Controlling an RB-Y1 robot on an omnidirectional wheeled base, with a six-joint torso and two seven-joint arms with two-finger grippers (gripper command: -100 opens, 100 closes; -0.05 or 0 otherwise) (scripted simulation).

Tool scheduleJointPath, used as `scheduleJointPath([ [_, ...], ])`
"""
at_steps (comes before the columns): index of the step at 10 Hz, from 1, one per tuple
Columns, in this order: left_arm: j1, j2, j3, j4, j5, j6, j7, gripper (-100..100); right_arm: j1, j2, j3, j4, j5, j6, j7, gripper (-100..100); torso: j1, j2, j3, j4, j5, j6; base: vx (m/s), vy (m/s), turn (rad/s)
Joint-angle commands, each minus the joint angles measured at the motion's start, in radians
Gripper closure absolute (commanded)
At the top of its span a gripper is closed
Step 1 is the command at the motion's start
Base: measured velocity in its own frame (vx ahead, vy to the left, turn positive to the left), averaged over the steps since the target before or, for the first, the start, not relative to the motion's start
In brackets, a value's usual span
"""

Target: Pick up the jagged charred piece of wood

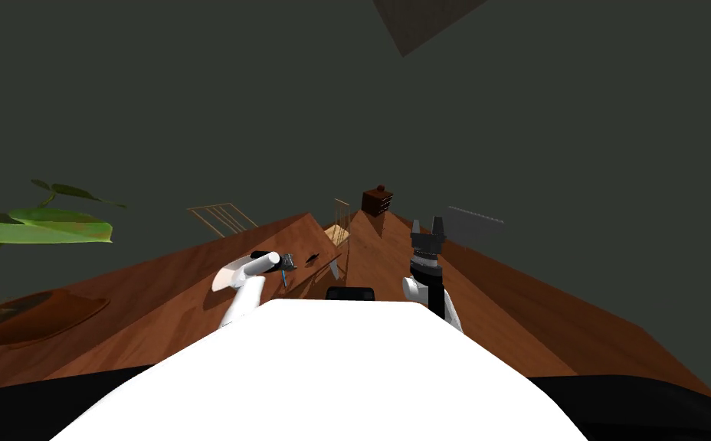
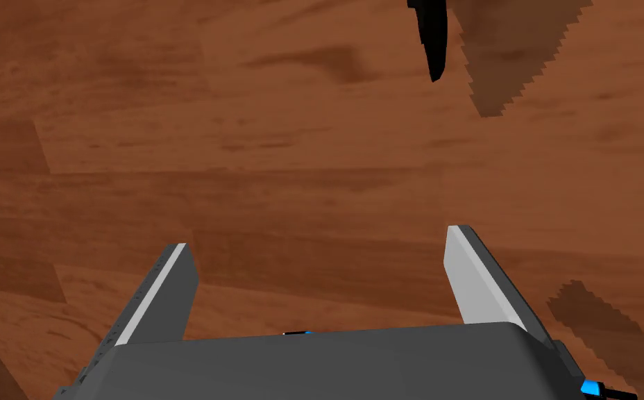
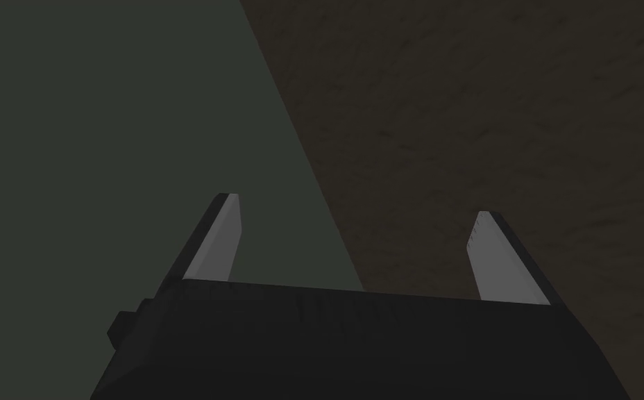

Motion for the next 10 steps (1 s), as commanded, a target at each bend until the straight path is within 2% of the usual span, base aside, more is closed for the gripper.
scheduleJointPath([
  [1, -0.014, 0.005, 0.025, 0.037, 0.004, 0.05, 0.012, -100, 0.0, 0.0, 0.0, 0.0, 0.0, 0.0, 0.0, 0, 0.0, 0.0, 0.0, 0.0, 0.0, 0.0, 0.039, -0.029, -0.112],
  [3, -0.037, 0.015, 0.064, 0.089, 0.008, 0.111, 0.035, -100, 0.0, 0.0, 0.0, 0.0, 0.0, 0.0, 0.0, 0, -0.001, -0.001, 0.0, 0.0, 0.0, 0.001, 0.053, -0.049, -0.224],
  [4, -0.037, 0.015, 0.064, 0.089, 0.008, 0.117, 0.035, -100, 0.0, 0.0, 0.0, 0.0, 0.0, 0.0, 0.0, 0, -0.002, -0.001, -0.001, 0.0, 0.0, 0.0, 0.038, -0.028, -0.033],
  [10, -0.085, 0.038, 0.156, 0.202, 0.007, 0.259, 0.096, -100, 0.0, 0.0, 0.0, 0.0, 0.0, 0.0, 0.0, 0, -0.001, -0.001, -0.001, 0.0, 0.0, 0.0, 0.049, -0.037, -0.142],
])
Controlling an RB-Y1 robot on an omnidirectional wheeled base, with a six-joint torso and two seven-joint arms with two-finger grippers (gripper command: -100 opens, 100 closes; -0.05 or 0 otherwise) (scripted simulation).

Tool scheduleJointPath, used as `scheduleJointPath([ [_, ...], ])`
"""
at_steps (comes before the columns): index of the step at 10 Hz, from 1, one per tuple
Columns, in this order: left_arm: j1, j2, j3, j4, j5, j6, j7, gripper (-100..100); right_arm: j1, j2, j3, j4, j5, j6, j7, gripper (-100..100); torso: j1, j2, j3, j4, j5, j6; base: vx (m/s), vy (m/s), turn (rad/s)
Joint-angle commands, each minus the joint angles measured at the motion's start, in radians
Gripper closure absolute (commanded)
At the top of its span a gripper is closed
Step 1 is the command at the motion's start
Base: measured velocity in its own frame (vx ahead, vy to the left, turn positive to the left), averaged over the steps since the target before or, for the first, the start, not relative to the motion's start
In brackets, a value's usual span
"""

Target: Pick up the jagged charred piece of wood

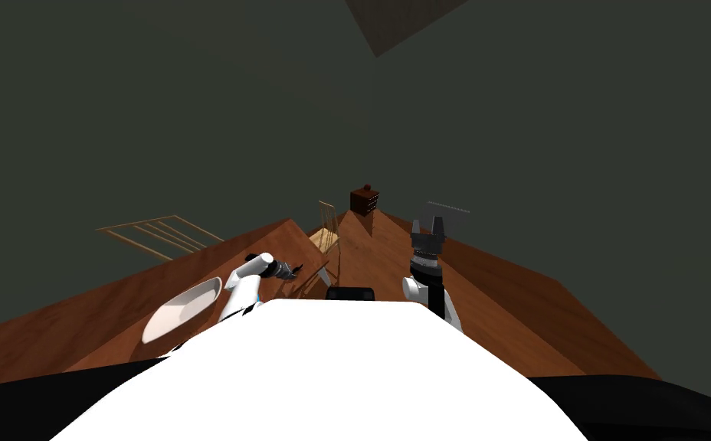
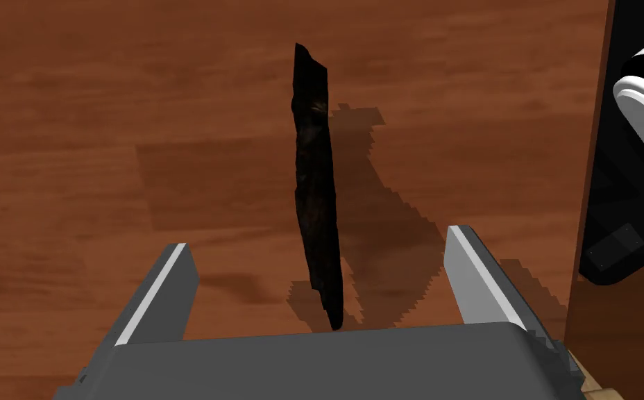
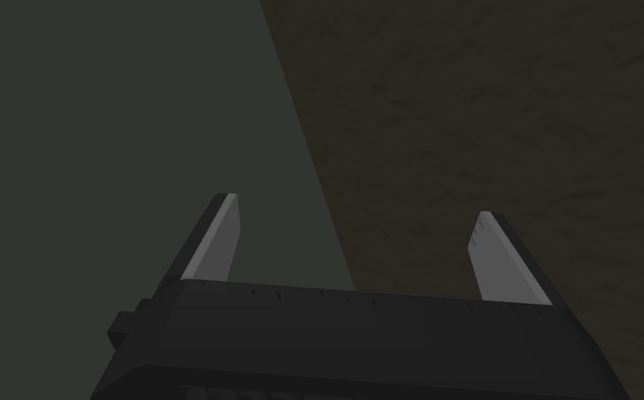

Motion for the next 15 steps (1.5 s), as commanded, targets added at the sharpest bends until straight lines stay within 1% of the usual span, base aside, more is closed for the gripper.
scheduleJointPath([
  [1, -0.012, 0.01, 0.019, 0.029, 0.001, 0.026, 0.011, -100, 0.0, 0.0, 0.0, 0.0, 0.0, 0.0, 0.0, 0, 0.0, 0.0, 0.0, 0.0, 0.0, 0.0, 0.056, -0.023, -0.12],
  [2, -0.008, 0.005, 0.011, 0.016, -0.001, 0.017, 0.008, -100, 0.0, 0.0, 0.0, 0.0, 0.0, 0.0, 0.0, 0, 0.001, 0.0, 0.0, 0.0, 0.0, 0.0, 0.022, -0.006, -0.017],
  [3, -0.009, 0.006, 0.012, 0.018, -0.001, 0.021, 0.01, 0, 0.0, 0.0, 0.0, 0.0, 0.0, 0.0, 0.0, 0, 0.002, 0.002, 0.001, 0.0, 0.0, -0.001, 0.0, 0.0, 0.0],
  [4, -0.009, -0.006, 0.001, 0.043, -0.003, -0.015, 0.008, -100, 0.0, 0.0, 0.0, 0.0, 0.0, 0.0, 0.0, 0, 0.002, 0.003, 0.002, 0.001, 0.0, -0.001, 0.01, 0.019, 0.015],
  [5, -0.01, -0.009, -0.002, 0.05, -0.004, -0.024, 0.007, -100, 0.0, 0.0, 0.0, 0.0, 0.0, 0.0, 0.0, 0, 0.003, 0.003, 0.002, 0.001, 0.001, -0.001, 0.017, 0.028, 0.008],
  [7, -0.01, -0.021, -0.013, 0.075, -0.006, -0.059, 0.005, -100, 0.0, 0.0, 0.0, 0.0, 0.0, 0.0, 0.0, 0, 0.004, 0.003, 0.002, 0.001, 0.001, -0.001, 0.019, 0.029, 0.008],
  [8, -0.01, -0.02, -0.011, 0.067, -0.006, -0.047, 0.006, -100, 0.0, 0.0, 0.0, 0.0, 0.0, 0.0, 0.0, 0, 0.004, 0.003, 0.002, 0.001, 0.001, -0.001, 0.008, 0.011, 0.0],
  [9, -0.009, -0.02, -0.011, 0.068, -0.007, -0.051, 0.006, 100, 0.0, 0.0, 0.0, 0.0, 0.0, 0.0, 0.0, 0, 0.003, 0.004, 0.002, 0.001, 0.001, -0.001, 0.0, 0.0, 0.0],
  [13, -0.009, -0.021, -0.011, 0.068, -0.006, -0.05, 0.007, 100, 0.0, 0.0, 0.0, 0.0, 0.0, 0.0, 0.0, 0, 0.005, 0.003, 0.001, 0.0, 0.001, 0.0, 0.0, 0.0, 0.0],
  [14, -0.009, -0.021, -0.011, 0.068, -0.006, -0.05, 0.007, 0, 0.0, 0.0, 0.0, 0.0, 0.0, 0.0, 0.0, 0, 0.005, 0.002, 0.001, 0.0, 0.002, 0.0, 0.0, 0.0, 0.0],
  [15, -0.009, -0.006, 0.001, 0.043, -0.003, -0.015, 0.008, 100, 0.0, 0.0, 0.0, 0.0, 0.0, 0.0, 0.0, 0, 0.005, 0.002, 0.001, 0.0, 0.002, 0.0, -0.011, -0.021, -0.025],
])
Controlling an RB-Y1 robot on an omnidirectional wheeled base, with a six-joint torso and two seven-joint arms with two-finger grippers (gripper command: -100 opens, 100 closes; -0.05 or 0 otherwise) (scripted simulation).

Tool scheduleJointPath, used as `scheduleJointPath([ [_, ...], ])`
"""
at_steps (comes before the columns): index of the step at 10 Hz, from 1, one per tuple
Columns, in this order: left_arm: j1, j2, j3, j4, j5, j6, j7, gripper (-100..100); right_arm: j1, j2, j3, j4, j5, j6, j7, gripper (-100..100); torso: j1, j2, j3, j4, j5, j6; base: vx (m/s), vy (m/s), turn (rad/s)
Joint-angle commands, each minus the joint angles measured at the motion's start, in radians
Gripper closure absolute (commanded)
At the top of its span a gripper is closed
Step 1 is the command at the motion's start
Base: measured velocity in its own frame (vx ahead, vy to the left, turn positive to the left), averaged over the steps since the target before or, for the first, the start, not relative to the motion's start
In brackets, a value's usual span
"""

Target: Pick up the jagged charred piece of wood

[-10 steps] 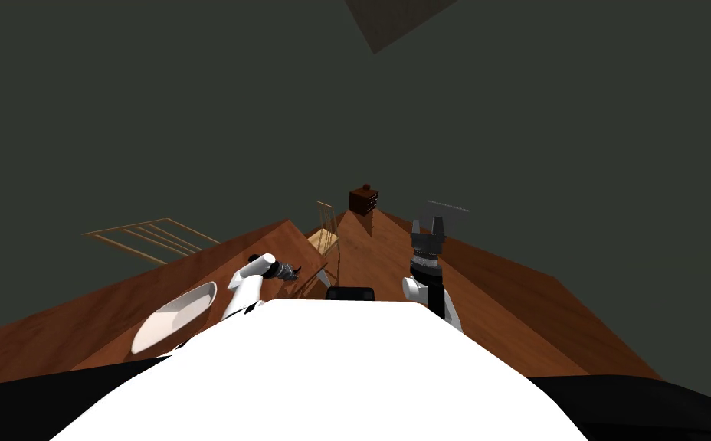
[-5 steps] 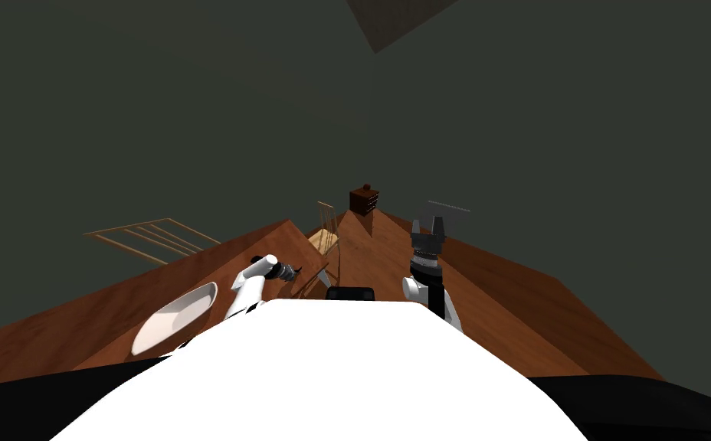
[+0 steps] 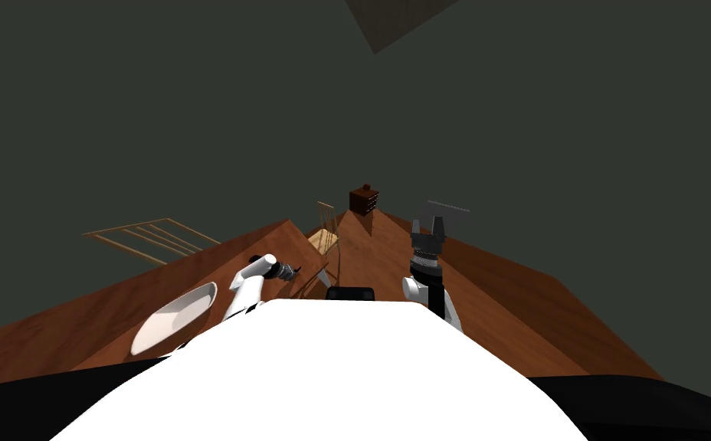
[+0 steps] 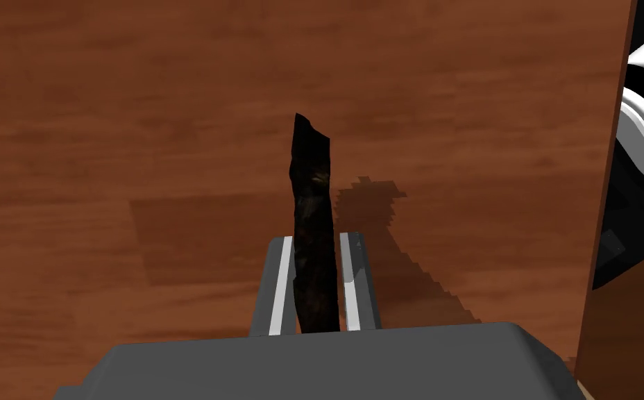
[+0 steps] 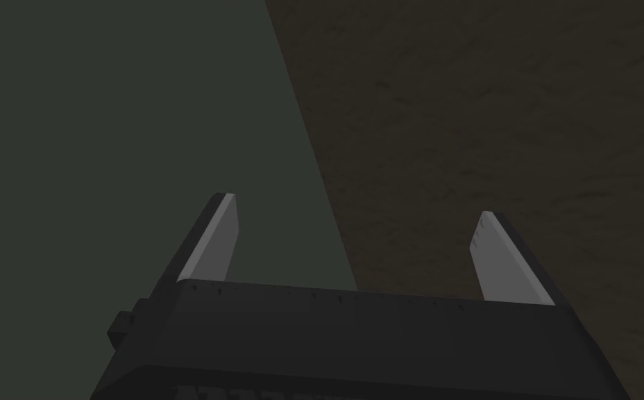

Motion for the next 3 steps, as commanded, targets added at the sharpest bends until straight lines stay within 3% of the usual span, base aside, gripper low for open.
scheduleJointPath([
  [1, -0.005, 0.019, 0.013, -0.009, 0.005, 0.032, -0.003, 100, 0.0, 0.0, 0.0, 0.0, 0.0, 0.0, 0.0, 0, 0.0, 0.0, 0.0, 0.0, 0.0, 0.0, -0.019, -0.034, -0.014],
  [2, -0.005, 0.013, 0.008, -0.007, 0.003, 0.022, 0.001, 100, 0.0, 0.0, 0.0, 0.0, 0.0, 0.0, 0.0, 0, -0.001, 0.001, 0.0, 0.0, 0.0, 0.0, -0.008, -0.013, 0.002],
  [3, -0.007, 0.016, 0.009, -0.008, 0.003, 0.026, 0.0, 0, 0.0, 0.0, 0.0, 0.0, 0.0, 0.0, 0.0, 0, 0.0, 0.0, 0.0, 0.0, 0.0, 0.0, 0.0, 0.0, 0.0],
])
